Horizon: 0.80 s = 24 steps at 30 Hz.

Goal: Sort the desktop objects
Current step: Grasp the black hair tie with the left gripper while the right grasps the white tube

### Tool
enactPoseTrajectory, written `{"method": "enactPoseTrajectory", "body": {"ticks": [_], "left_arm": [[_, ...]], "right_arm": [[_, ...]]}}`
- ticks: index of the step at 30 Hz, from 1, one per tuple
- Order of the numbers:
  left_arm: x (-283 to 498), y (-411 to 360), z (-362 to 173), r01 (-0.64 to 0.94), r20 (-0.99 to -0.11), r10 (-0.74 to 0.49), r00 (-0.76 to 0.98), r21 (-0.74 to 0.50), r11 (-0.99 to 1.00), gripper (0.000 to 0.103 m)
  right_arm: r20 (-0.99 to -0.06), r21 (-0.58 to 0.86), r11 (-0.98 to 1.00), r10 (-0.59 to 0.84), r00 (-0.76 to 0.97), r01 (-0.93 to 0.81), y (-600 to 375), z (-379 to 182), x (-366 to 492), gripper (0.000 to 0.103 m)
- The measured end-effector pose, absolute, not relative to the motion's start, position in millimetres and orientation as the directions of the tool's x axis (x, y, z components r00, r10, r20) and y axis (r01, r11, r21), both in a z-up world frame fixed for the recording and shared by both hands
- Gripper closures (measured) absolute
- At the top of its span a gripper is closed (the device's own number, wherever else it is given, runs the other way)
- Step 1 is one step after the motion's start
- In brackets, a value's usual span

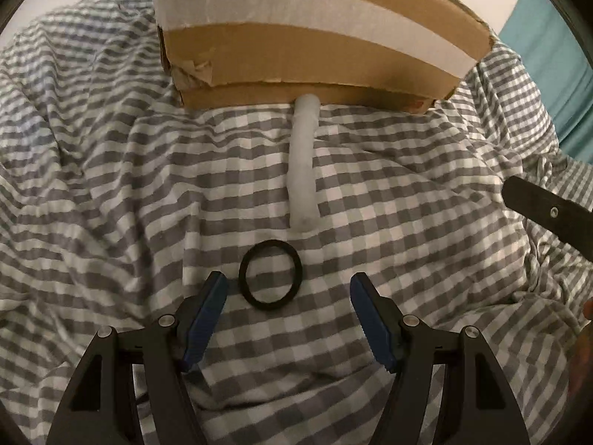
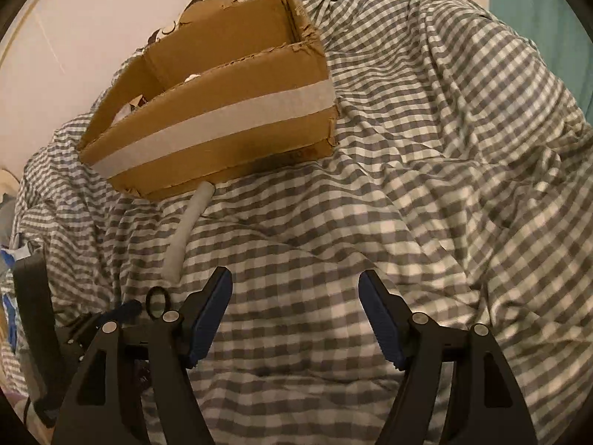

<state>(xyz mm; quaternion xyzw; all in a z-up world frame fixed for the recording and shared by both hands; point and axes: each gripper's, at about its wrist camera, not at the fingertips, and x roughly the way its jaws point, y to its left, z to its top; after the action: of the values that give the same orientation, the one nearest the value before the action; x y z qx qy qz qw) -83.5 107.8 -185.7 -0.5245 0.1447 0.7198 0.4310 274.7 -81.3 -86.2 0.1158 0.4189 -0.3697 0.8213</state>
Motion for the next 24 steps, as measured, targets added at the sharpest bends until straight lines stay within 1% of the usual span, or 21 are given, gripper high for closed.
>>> {"method": "enactPoseTrajectory", "body": {"ticks": [1,2,3,5,8,12,15,17,19,20,21,22,23,24], "left_arm": [[-86,107,-188,-0.764,-0.877,0.476,-0.064,-0.263,-0.588,0.043],[-89,106,-190,-0.755,-0.875,0.482,-0.050,-0.283,-0.592,0.075],[-92,106,-193,-0.746,-0.878,0.477,-0.034,-0.295,-0.596,0.087],[-95,103,-196,-0.728,-0.870,0.493,-0.002,-0.337,-0.597,0.096],[-101,95,-184,-0.706,-0.848,0.529,-0.020,-0.362,-0.608,0.097],[-125,82,-162,-0.654,-0.809,0.580,-0.100,-0.386,-0.651,0.097],[-144,75,-161,-0.622,-0.809,0.565,-0.162,-0.361,-0.695,0.097],[-155,70,-168,-0.596,-0.821,0.541,-0.183,-0.345,-0.725,0.097],[-161,67,-176,-0.566,-0.828,0.534,-0.170,-0.362,-0.741,0.097],[-164,64,-180,-0.554,-0.828,0.538,-0.157,-0.377,-0.742,0.097],[-166,62,-182,-0.550,-0.830,0.537,-0.153,-0.380,-0.744,0.097],[-165,62,-184,-0.552,-0.830,0.536,-0.154,-0.378,-0.744,0.097],[-165,63,-184,-0.556,-0.829,0.539,-0.152,-0.379,-0.740,0.097],[-164,63,-184,-0.560,-0.827,0.541,-0.153,-0.379,-0.736,0.097]], "right_arm": [[-0.774,-0.130,0.706,-0.511,0.374,0.696,-81,-88,280,0.033],[-0.773,-0.141,0.715,-0.511,0.375,0.685,-80,-90,286,0.033],[-0.775,-0.145,0.723,-0.508,0.377,0.675,-78,-91,291,0.033],[-0.776,-0.147,0.743,-0.496,0.390,0.653,-74,-95,299,0.033],[-0.773,-0.152,0.769,-0.484,0.410,0.621,-68,-97,312,0.033],[-0.788,-0.133,0.816,-0.432,0.440,0.562,-62,-105,338,0.033],[-0.814,-0.086,0.848,-0.363,0.454,0.523,-61,-118,366,0.033],[-0.822,-0.096,0.860,-0.353,0.447,0.501,-60,-128,386,0.033],[-0.838,-0.107,0.863,-0.345,0.422,0.495,-63,-143,403,0.034],[-0.851,-0.102,0.858,-0.337,0.402,0.503,-66,-152,410,0.042],[-0.865,-0.085,0.855,-0.318,0.387,0.512,-70,-161,413,0.055],[-0.876,-0.079,0.853,-0.306,0.372,0.515,-71,-168,415,0.063],[-0.883,-0.090,0.853,-0.307,0.354,0.515,-71,-174,415,0.080],[-0.884,-0.088,0.857,-0.302,0.357,0.508,-69,-175,413,0.087]]}}
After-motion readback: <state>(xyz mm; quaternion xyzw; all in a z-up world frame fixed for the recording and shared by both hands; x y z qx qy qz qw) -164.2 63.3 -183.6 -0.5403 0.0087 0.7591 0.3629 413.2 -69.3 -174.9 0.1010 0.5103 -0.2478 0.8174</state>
